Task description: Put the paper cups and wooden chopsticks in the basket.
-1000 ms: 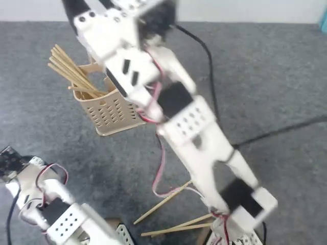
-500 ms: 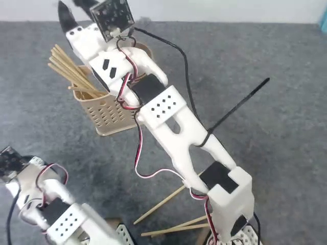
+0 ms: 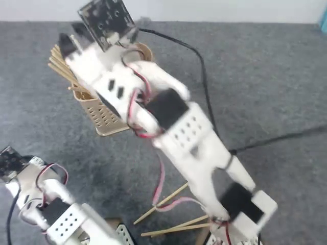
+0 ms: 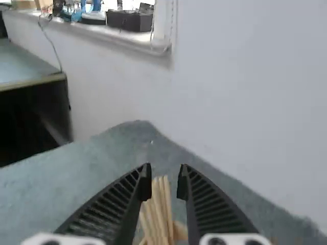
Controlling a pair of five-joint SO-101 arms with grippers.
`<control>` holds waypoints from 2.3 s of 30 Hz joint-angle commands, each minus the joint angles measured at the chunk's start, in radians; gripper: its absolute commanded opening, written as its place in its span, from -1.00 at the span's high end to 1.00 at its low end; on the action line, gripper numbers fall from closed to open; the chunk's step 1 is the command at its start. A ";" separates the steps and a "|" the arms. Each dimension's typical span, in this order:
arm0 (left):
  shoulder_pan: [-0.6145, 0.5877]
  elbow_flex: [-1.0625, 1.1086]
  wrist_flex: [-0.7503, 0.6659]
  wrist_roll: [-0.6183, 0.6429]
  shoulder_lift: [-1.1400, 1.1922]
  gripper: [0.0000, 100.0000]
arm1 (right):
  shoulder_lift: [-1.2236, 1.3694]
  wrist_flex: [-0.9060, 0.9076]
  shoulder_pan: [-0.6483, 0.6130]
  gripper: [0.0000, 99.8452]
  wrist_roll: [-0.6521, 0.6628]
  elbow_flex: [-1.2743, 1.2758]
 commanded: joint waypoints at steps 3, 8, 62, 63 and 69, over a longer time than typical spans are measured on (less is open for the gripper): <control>0.008 -0.005 0.006 -0.003 0.005 0.93 | -0.145 0.527 -0.064 0.82 -0.011 -0.060; 0.002 -0.005 0.002 -0.003 0.005 0.93 | -0.165 0.857 -0.159 0.82 -0.008 -0.058; -0.035 -0.007 -0.025 0.000 0.005 0.93 | -0.311 -0.056 -0.536 0.76 0.020 1.657; -0.035 -0.007 -0.025 0.000 0.005 0.93 | -0.311 -0.050 -0.533 0.73 0.020 1.649; -0.035 -0.007 -0.026 0.000 0.005 0.93 | -0.423 0.085 -0.516 0.70 0.020 1.636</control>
